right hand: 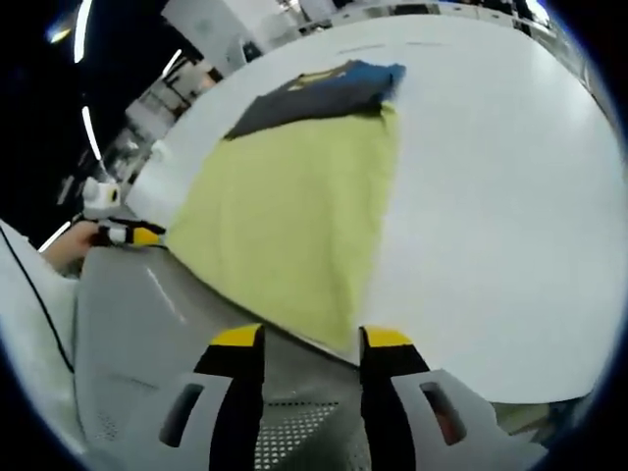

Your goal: Fold the garment on the visible template until the final outline fits inside the template.

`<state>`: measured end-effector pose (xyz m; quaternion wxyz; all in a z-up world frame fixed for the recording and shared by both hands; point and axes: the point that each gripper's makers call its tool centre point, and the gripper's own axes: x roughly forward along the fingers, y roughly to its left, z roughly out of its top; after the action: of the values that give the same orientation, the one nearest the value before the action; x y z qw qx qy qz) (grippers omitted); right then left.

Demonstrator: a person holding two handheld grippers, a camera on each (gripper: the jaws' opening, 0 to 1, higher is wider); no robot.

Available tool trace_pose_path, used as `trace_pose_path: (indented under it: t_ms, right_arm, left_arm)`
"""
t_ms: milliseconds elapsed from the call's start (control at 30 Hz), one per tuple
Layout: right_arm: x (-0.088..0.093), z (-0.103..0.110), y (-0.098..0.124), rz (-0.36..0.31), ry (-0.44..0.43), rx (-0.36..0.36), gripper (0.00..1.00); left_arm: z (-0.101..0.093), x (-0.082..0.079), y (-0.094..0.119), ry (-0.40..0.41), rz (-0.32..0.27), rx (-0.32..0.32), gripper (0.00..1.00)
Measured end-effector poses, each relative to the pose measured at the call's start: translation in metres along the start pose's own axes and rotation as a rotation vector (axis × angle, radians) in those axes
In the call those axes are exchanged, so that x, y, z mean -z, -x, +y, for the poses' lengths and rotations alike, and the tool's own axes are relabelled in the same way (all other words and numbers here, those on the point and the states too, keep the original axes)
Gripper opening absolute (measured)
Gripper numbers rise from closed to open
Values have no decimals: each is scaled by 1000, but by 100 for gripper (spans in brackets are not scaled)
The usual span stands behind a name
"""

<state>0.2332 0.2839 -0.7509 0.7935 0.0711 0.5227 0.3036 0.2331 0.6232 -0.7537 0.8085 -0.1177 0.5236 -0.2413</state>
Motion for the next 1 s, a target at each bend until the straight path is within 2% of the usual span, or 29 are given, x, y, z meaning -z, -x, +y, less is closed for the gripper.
trace_pose_path:
  t_ms: [500,1000]
  right_arm:
    - [6,-3,-5,28,-6,0,28]
    - [9,-10,-10,42,-8,23,17]
  left_arm:
    - [-1,1,-1,31,5,16,25]
    - [4,1,-3,54,3,0,12]
